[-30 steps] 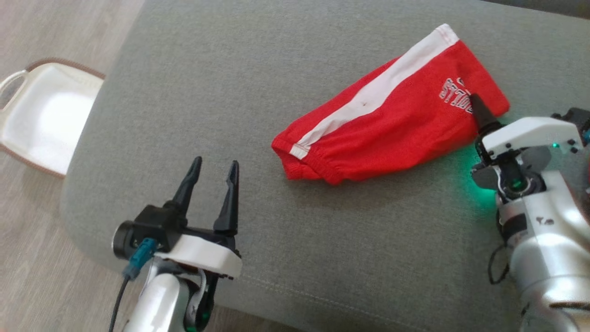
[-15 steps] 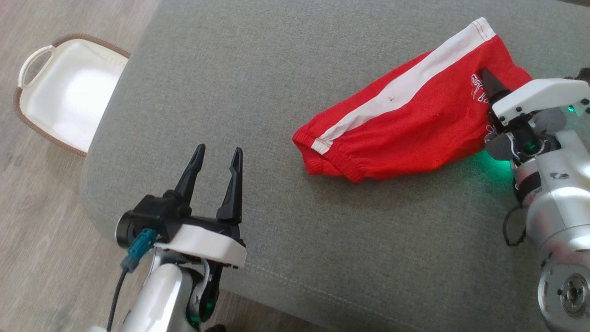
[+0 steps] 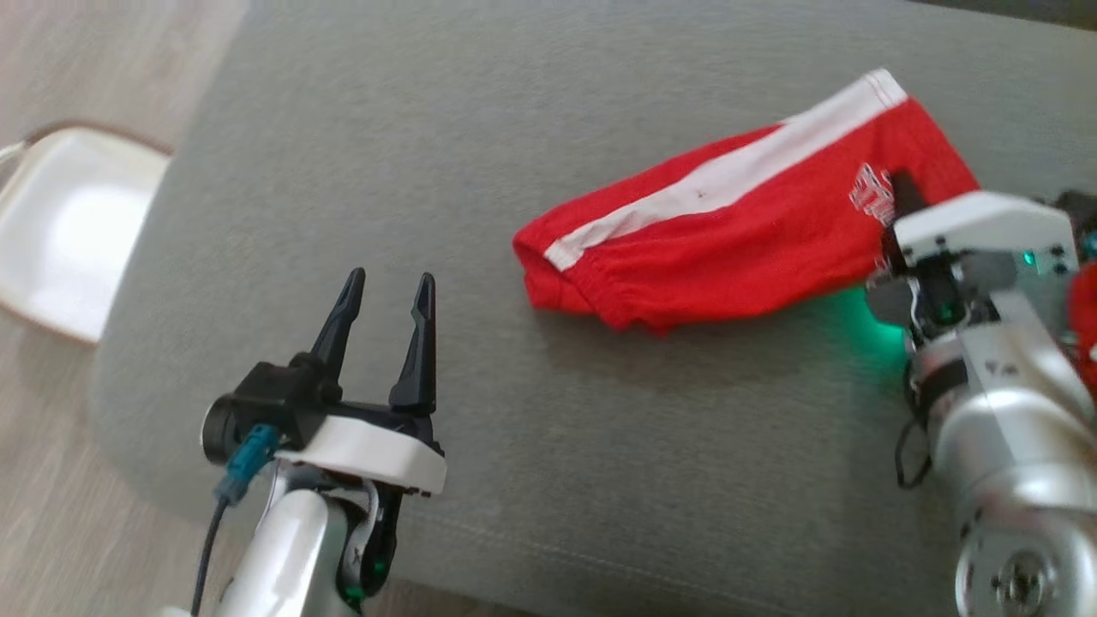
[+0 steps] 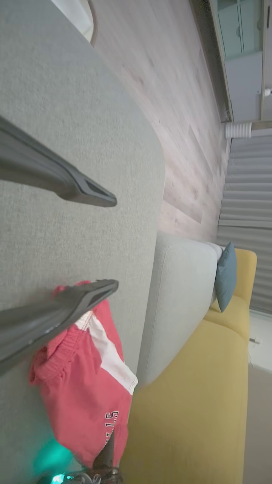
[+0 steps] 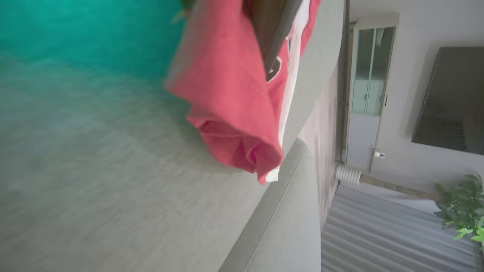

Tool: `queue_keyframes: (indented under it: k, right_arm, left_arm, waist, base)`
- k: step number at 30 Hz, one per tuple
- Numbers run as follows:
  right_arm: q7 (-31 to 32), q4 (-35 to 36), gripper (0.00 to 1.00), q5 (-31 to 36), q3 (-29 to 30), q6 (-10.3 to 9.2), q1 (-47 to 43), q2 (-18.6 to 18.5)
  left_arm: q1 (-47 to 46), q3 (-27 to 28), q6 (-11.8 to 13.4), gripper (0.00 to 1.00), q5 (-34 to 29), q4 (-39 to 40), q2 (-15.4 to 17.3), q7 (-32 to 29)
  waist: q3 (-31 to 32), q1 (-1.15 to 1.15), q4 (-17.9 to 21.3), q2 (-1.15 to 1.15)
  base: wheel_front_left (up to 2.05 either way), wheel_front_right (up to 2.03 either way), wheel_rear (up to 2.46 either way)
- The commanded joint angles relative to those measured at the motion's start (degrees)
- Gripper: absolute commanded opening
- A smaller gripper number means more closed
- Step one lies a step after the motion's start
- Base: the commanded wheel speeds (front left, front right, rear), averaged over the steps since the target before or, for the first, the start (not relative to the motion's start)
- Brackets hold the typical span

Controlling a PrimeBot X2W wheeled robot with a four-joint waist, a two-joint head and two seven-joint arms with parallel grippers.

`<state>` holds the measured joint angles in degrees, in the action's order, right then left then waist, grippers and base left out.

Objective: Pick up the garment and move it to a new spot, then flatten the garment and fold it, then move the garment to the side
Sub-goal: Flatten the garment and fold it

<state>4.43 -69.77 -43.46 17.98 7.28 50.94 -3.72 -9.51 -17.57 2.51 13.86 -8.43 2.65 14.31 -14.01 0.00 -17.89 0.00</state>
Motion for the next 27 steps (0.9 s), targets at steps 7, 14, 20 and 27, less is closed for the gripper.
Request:
queue_keyframes:
  k: [7,14,20,27]
  right_arm:
    - [-4.13,5.96,0.00,-8.98,-5.02,0.21,-8.44,0.82]
    - [-8.54,9.90,0.00,-16.11,-11.94,0.21,-15.17,0.83]
    - [-11.39,11.66,0.00,-21.54,-17.15,0.21,-18.96,0.83]
    - [-15.39,12.28,0.00,-27.24,-23.12,0.21,-20.94,0.84]
  left_arm:
    - [0.60,1.58,-0.52,1.00,-0.84,0.92,0.23,0.69]
    - [3.02,1.98,-0.52,1.00,-1.28,0.59,0.23,0.69]
    - [5.06,2.48,-0.63,1.00,-1.52,0.68,0.23,0.69]
    - [6.37,1.91,-0.84,1.00,-1.63,0.65,0.23,0.69]
  waist:
    - [4.44,0.00,6.80,0.00]
    - [7.47,0.00,9.67,0.00]
    - [8.92,0.00,10.89,0.00]
    - [9.46,0.00,11.36,0.00]
  base:
    - [0.00,0.00,0.00]
    - [0.00,0.00,0.00]
    - [0.00,0.00,0.00]
    - [0.00,0.00,0.00]
